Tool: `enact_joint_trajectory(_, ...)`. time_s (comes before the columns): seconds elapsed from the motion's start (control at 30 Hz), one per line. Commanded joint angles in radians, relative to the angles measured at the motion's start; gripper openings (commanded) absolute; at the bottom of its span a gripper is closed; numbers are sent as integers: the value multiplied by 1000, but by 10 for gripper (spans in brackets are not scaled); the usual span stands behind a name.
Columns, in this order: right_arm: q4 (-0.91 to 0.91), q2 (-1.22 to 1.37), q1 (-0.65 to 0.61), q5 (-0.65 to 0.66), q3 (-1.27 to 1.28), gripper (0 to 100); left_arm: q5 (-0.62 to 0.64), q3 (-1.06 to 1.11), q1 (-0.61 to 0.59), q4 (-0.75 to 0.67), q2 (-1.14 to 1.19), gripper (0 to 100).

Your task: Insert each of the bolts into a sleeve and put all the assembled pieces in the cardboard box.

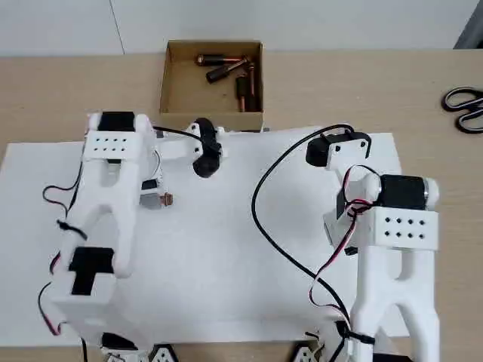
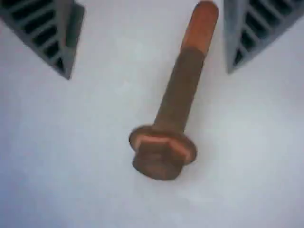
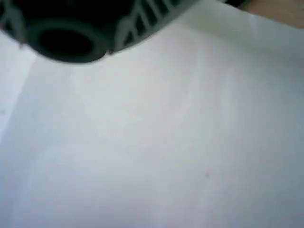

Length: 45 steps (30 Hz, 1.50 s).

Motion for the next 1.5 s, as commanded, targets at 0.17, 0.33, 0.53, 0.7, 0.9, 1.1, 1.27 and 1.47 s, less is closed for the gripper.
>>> enact_joint_trajectory(0.17,12,-30,5,-5,-48,3,-48,-65,3,-40,98,197)
enact_joint_trajectory(0.33,12,-30,5,-5,-48,3,-63,-67,2,-40,161,196)
enact_joint_trajectory(0.53,12,-30,5,-5,-48,3,-64,-68,5,-40,199,142)
enact_joint_trajectory(0.7,12,-30,5,-5,-48,3,-64,-68,8,-71,196,20)
enact_joint_trajectory(0.9,12,-30,5,-5,-48,3,-64,-68,8,-72,192,5)
enact_joint_trajectory(1.1,12,-30,5,-5,-48,3,-60,-239,14,118,192,5)
enact_joint_trajectory(1.27,12,-31,2,-6,-48,3,58,-414,51,213,160,5)
enact_joint_trajectory(1.47,15,-31,-74,-20,-48,3,354,-446,135,215,-21,5)
